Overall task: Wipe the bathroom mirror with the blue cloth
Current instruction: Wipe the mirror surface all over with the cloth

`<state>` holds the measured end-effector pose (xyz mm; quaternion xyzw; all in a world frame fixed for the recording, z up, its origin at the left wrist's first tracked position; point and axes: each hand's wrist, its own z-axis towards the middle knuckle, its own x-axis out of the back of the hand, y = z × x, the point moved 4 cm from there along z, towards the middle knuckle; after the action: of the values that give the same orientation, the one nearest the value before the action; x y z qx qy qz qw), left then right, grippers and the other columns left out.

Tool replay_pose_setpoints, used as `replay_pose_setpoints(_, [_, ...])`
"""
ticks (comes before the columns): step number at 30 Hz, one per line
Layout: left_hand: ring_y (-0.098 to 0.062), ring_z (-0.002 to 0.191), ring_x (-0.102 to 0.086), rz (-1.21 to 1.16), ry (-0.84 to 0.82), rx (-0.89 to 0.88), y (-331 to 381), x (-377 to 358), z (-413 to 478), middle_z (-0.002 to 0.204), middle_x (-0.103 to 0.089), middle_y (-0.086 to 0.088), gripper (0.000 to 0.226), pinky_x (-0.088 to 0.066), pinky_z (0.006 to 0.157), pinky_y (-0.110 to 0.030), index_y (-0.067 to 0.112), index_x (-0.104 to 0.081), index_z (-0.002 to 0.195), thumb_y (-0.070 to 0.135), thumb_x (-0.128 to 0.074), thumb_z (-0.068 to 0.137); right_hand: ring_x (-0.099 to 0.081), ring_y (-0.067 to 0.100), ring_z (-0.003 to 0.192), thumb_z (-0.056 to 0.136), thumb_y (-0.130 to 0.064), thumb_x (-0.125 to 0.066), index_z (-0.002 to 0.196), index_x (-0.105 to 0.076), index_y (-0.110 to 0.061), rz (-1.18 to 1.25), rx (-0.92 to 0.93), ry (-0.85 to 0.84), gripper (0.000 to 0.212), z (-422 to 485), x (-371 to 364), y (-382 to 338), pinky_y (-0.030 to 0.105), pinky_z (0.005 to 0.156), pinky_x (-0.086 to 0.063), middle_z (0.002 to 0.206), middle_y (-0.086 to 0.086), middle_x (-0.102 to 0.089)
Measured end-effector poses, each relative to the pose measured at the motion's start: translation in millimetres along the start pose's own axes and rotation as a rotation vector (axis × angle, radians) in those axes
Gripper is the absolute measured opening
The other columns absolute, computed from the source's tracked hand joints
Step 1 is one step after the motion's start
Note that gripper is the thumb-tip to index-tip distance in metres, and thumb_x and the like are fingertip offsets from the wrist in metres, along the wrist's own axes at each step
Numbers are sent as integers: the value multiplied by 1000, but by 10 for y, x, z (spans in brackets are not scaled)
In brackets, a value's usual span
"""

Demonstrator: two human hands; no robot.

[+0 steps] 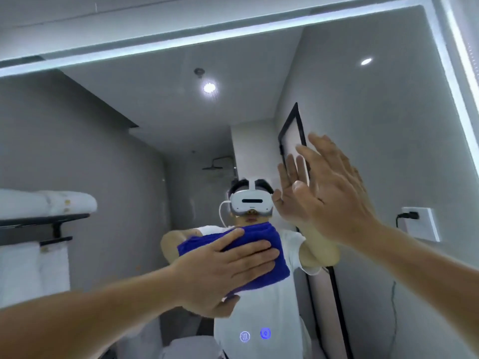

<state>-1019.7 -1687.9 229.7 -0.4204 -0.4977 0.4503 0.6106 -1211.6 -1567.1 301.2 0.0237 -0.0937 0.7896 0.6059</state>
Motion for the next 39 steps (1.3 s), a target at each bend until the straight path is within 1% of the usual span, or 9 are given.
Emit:
replay_pose_setpoints(3, [-19,152,-4,74,14,11,-617,70,-59,163,-13,-1,78,-3,122,-46,17,-18,156,49,-43,89,0,2,147,87,-34,-40,150,-31,-27,-9,-9,-22,65,-29,-45,-41,24,113,2,162,-9,-14])
replay_pose_setpoints(8, [-17,152,3,-41,168,907,-1773,252,-292,165,-2,-5,79,-8,122,-46,16,-1,156,53,-28,92,-1,5,148,88,-35,-38,150,-31,-27,27,-3,-10,63,-70,-95,-219,26,114,0,163,-9,-13])
replay_pose_setpoints(11, [-21,152,3,-98,283,1181,-1507,166,-224,165,0,-6,81,-9,122,-51,12,1,156,53,-29,93,-2,4,149,88,-34,-40,149,-33,-28,55,-6,4,62,-194,-157,-311,27,116,-2,162,-10,-15])
replay_pose_setpoints(13, [-24,152,3,-120,303,1188,-1068,84,-217,165,1,-8,84,-10,121,-53,10,0,156,52,-33,92,-2,3,149,88,-35,-41,149,-35,-27,78,-26,-7,62,-287,-214,-352,25,116,-3,162,-11,-16])
replay_pose_setpoints(21, [-26,150,-19,-104,184,661,878,-389,-780,161,-21,-5,81,-18,120,-52,11,-27,153,40,-58,84,-7,7,149,87,-39,-40,147,-40,-21,132,-84,-41,62,-619,-323,-500,21,114,-4,162,-7,-20])
replay_pose_setpoints(25, [-26,150,-16,-109,134,473,982,-428,-1047,161,-19,-4,78,-12,122,-48,14,-21,154,40,-53,88,-11,11,149,87,-37,-41,145,-42,-20,144,-95,-46,60,-720,-322,-576,28,116,-9,161,-4,-22])
replay_pose_setpoints(29, [-23,152,-8,-40,90,174,266,-398,-1157,164,-8,-3,80,-7,122,-47,16,-10,157,46,-44,90,-11,14,149,88,-28,-42,146,-41,-15,126,-50,-84,59,-838,-452,-691,36,119,-12,161,1,-22])
replay_pose_setpoints(35, [-24,152,-6,-102,272,1051,-533,-200,-1075,164,-9,-8,74,-13,121,-50,13,-2,157,52,-19,96,-13,17,149,88,-23,-47,147,-41,-11,135,-70,-81,60,-1073,-698,-789,32,119,-9,160,5,-26])
replay_pose_setpoints(39, [-28,152,-4,-164,284,1261,72,-372,-1167,164,-8,-12,77,-8,122,-50,8,-6,156,48,-31,96,-13,19,148,91,-21,-48,148,-40,-11,129,-108,-128,58,-1365,-733,-691,40,119,-14,160,6,-26])
